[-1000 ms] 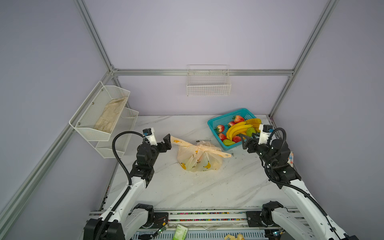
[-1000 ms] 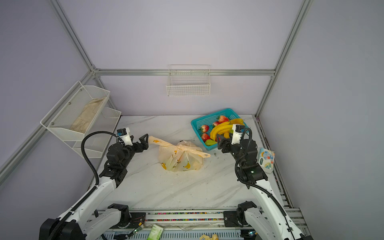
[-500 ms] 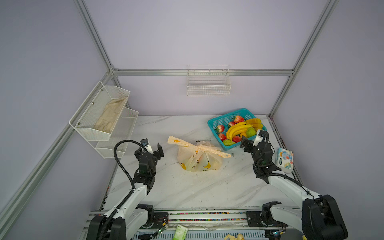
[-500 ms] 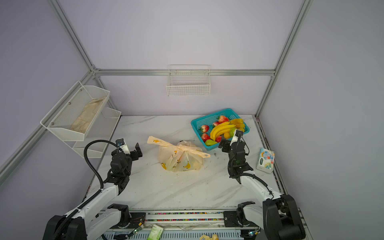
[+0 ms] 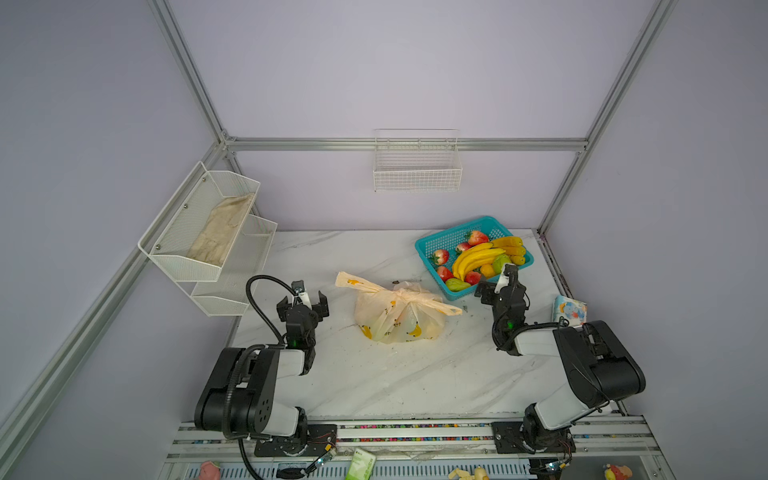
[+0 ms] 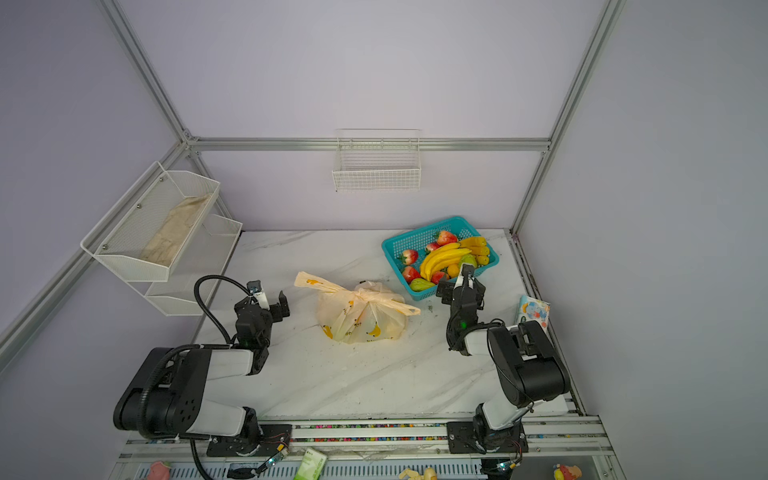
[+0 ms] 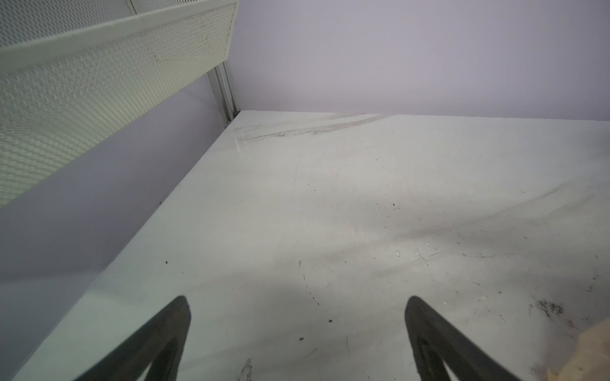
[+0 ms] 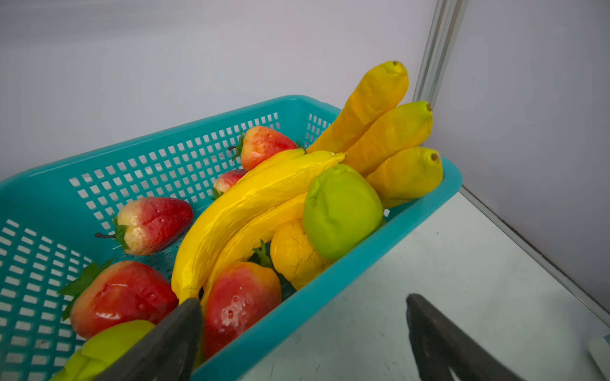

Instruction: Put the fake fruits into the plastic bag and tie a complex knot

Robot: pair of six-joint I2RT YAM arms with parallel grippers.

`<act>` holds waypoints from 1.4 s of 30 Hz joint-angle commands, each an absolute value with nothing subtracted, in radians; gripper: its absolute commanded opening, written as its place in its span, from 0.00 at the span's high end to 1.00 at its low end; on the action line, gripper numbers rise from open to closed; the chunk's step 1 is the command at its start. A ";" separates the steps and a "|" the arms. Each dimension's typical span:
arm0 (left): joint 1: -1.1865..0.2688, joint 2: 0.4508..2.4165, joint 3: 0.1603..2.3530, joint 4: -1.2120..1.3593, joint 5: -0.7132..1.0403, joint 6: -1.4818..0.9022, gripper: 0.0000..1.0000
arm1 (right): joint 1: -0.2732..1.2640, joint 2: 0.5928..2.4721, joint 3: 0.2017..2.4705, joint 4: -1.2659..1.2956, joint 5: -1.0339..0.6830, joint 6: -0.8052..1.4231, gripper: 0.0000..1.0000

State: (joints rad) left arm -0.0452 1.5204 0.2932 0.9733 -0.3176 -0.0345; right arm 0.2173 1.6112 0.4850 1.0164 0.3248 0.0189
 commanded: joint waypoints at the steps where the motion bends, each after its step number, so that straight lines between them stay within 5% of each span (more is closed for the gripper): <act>1: -0.029 1.610 0.234 1.308 -0.271 0.005 0.00 | 0.192 1.642 0.513 1.098 0.320 -0.034 0.03; 10: -0.018 1.571 0.381 0.940 -0.244 -0.013 0.00 | 0.125 1.804 0.421 1.477 0.251 -0.054 0.03; 12: -0.018 1.575 0.374 0.961 -0.241 -0.006 0.00 | 0.120 1.778 0.473 1.306 0.233 -0.031 0.03; 42: -0.018 1.574 0.374 0.963 -0.241 -0.003 0.00 | 0.113 1.784 0.460 1.357 0.232 -0.049 0.03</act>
State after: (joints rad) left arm -0.0261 1.5909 0.3111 0.9249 -0.2420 -0.0139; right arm 0.1158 1.7695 0.4561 1.3502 0.2440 -0.0185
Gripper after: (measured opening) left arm 0.996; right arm 0.974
